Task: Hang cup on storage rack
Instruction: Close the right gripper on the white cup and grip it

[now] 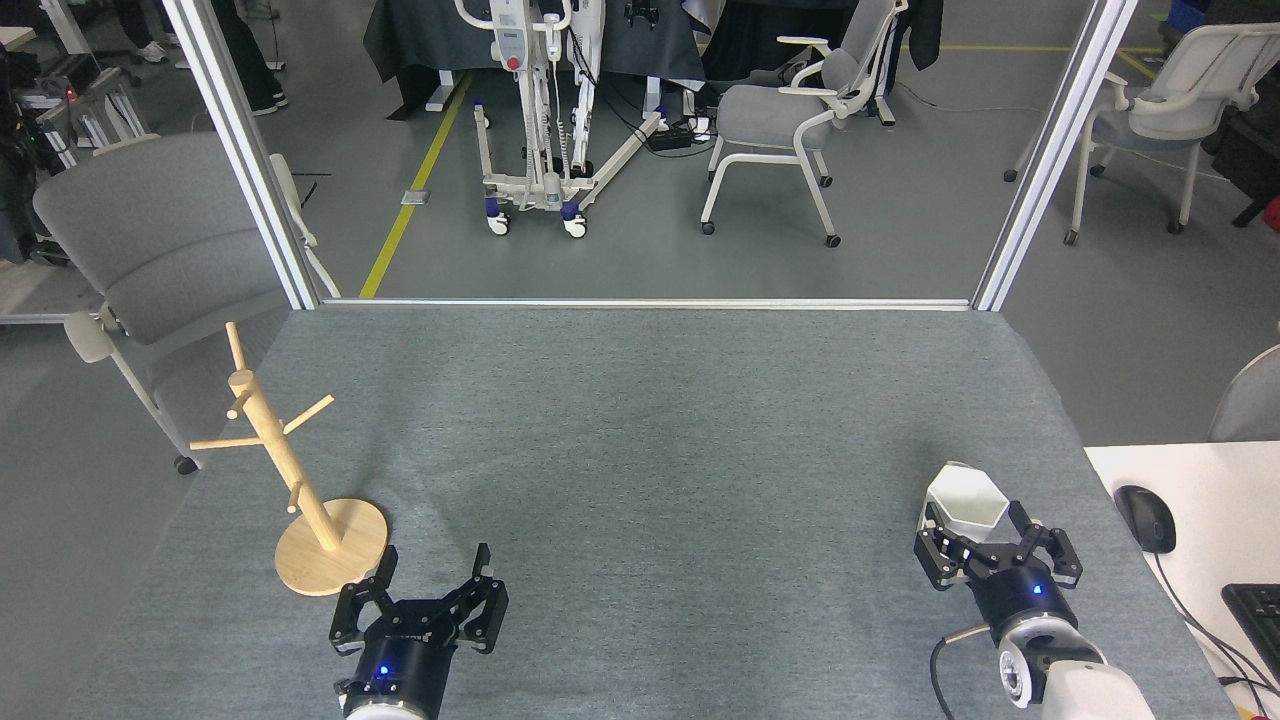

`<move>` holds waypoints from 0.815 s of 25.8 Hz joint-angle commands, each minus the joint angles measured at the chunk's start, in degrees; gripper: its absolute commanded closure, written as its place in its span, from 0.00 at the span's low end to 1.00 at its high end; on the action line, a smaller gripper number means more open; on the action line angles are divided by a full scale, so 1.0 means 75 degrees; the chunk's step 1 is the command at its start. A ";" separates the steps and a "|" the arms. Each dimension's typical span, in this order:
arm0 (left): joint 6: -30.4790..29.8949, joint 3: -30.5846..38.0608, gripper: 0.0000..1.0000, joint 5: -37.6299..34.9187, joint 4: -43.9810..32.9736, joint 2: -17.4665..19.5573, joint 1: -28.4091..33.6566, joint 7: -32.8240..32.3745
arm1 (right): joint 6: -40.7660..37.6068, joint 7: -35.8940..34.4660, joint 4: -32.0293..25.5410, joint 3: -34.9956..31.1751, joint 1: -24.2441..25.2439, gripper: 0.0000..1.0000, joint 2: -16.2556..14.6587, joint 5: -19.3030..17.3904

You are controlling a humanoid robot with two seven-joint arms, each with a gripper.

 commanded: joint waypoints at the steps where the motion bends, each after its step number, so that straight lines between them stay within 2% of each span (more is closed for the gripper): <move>1: -0.0003 0.0000 0.01 0.0000 0.0000 0.0007 0.0001 0.0000 | -0.0002 -0.0002 0.0092 0.0031 -0.0020 0.00 -0.0050 0.0006; 9: -0.0003 0.0000 0.01 0.0000 -0.0012 0.0007 0.0013 0.0000 | 0.0022 -0.0002 0.0115 0.0125 -0.0079 0.00 -0.0074 -0.0005; 21: 0.0009 0.0000 0.01 0.0000 -0.0023 0.0007 0.0013 0.0000 | 0.0069 -0.0120 0.0842 0.0418 -0.0653 0.00 -0.0062 0.0006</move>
